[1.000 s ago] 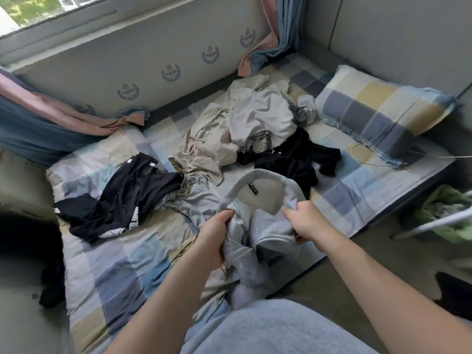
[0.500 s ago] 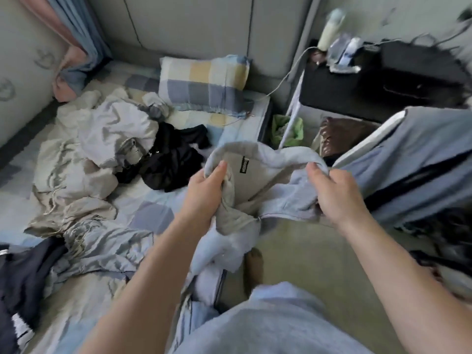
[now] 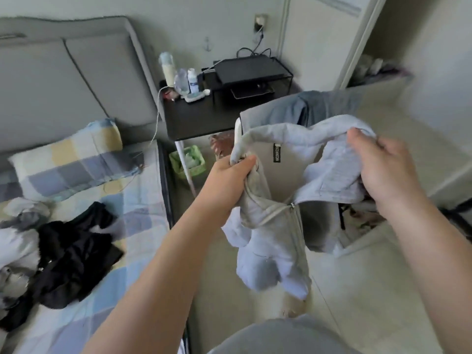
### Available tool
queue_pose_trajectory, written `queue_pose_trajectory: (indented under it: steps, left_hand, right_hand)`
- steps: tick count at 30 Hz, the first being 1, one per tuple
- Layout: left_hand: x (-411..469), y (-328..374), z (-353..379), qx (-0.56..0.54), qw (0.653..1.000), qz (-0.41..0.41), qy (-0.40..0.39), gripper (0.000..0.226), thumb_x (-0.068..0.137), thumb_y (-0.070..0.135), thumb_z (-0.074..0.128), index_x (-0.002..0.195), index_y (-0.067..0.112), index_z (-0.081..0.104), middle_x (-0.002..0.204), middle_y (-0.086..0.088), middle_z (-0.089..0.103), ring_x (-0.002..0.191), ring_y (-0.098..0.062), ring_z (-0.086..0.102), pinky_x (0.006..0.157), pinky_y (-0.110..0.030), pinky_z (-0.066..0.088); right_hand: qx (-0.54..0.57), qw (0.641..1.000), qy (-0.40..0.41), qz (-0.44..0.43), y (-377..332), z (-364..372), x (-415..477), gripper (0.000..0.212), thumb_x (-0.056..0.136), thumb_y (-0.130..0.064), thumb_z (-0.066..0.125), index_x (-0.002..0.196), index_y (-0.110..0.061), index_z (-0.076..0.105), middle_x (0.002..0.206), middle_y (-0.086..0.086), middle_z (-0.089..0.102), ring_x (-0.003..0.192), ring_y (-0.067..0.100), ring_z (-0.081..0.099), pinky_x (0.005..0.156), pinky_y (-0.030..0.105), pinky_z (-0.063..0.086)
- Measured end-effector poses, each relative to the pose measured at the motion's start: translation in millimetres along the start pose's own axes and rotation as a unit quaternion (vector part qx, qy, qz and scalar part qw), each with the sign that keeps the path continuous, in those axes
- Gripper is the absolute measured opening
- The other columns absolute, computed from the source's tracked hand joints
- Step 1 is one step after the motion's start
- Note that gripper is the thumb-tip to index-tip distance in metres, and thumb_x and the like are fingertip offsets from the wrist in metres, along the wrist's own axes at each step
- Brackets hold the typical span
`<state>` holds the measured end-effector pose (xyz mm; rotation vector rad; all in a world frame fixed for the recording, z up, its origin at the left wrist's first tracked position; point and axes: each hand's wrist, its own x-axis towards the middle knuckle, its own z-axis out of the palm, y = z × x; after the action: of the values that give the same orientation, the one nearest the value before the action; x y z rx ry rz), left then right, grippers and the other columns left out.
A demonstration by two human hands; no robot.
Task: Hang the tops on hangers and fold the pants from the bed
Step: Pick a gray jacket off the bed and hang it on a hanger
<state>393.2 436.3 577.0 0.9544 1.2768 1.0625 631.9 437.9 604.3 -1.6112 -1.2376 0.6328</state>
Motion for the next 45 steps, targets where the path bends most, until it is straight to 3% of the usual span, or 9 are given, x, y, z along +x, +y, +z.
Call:
queue_pose_trajectory:
  steps: [12,17,19,24,27,31,36,41,45]
  left_hand:
    - [181,61,268,0.085,0.992,0.043,-0.085,0.026,0.101,0.030,0.056,0.101,0.006,0.067,0.095,-0.013,0.073,0.101,-0.028,0.071,0.095,-0.047,0.056]
    - [244,108,349,0.110,0.982,0.084,-0.125,0.024,0.100,0.031,0.054,0.096,0.011,0.067,0.092,-0.011,0.073,0.090,-0.021,0.072,0.084,-0.036,0.058]
    - [269,137,380,0.125,0.973,0.123,-0.150,0.024,0.100,0.029,0.053,0.084,0.015,0.066,0.078,-0.005,0.070,0.076,-0.017,0.069,0.072,-0.030,0.057]
    - [330,215,450,0.105,0.954,0.193,-0.203,0.025,0.100,0.029,0.054,0.081,0.017,0.066,0.061,0.005,0.070,0.065,-0.010,0.070,0.075,-0.031,0.057]
    - [368,263,486,0.083,0.944,0.226,-0.226,0.026,0.101,0.030,0.054,0.082,0.017,0.065,0.057,0.008,0.067,0.055,-0.002,0.067,0.055,-0.018,0.054]
    - [419,318,530,0.055,0.926,0.252,-0.275,0.027,0.103,0.030,0.053,0.086,0.013,0.066,0.070,0.000,0.070,0.062,-0.007,0.069,0.055,-0.017,0.054]
    - [470,390,587,0.041,0.910,0.257,-0.322,0.047,0.104,0.042,0.049,0.125,0.003,0.060,0.113,-0.012,0.070,0.101,-0.023,0.069,0.088,-0.032,0.056]
    - [502,463,650,0.055,0.867,0.338,-0.361,0.039,0.103,0.041,0.046,0.100,0.007,0.064,0.085,-0.002,0.066,0.071,-0.010,0.061,0.052,-0.018,0.046]
    - [506,512,691,0.033,0.851,0.361,-0.381,0.035,0.103,0.036,0.047,0.098,0.006,0.065,0.087,-0.007,0.067,0.075,-0.016,0.063,0.058,-0.019,0.049]
  right_hand:
    - [-0.023,0.992,0.123,0.032,79,-161,198,0.064,0.082,-0.064,0.051,0.079,0.000,0.060,0.065,0.008,0.059,0.062,0.019,0.059,0.063,0.034,0.047]
    - [0.009,0.981,0.193,-0.008,74,-199,262,0.056,0.094,-0.044,0.056,0.065,0.002,0.048,0.051,-0.009,0.040,0.041,0.005,0.037,0.040,0.018,0.031]
    - [0.034,0.977,0.209,-0.022,65,-211,291,0.044,0.097,-0.039,0.056,0.062,-0.012,0.051,0.050,-0.011,0.041,0.045,0.004,0.040,0.042,0.019,0.032]
    - [0.055,0.961,0.264,-0.066,29,-239,374,0.043,0.099,-0.038,0.052,0.062,-0.016,0.048,0.058,-0.009,0.045,0.053,0.007,0.045,0.051,0.024,0.036]
    - [0.075,0.941,0.314,-0.097,6,-252,430,0.045,0.100,-0.035,0.053,0.062,-0.012,0.047,0.056,-0.011,0.045,0.050,0.005,0.043,0.048,0.023,0.034]
    - [0.051,0.912,0.381,-0.144,-18,-266,499,0.047,0.099,-0.035,0.054,0.057,-0.022,0.039,0.046,-0.015,0.037,0.044,0.004,0.037,0.046,0.026,0.031]
    - [0.018,0.879,0.449,-0.157,-59,-290,575,0.036,0.096,-0.038,0.053,0.063,-0.023,0.054,0.056,-0.008,0.046,0.055,0.008,0.045,0.054,0.029,0.036]
    - [-0.065,0.842,0.510,-0.163,-95,-330,633,0.052,0.098,-0.039,0.051,0.054,-0.016,0.039,0.041,-0.013,0.038,0.039,0.003,0.033,0.038,0.019,0.027]
    - [-0.136,0.825,0.533,-0.129,-130,-373,665,0.053,0.098,-0.040,0.047,0.051,-0.015,0.042,0.038,-0.010,0.044,0.041,0.005,0.040,0.039,0.018,0.031]
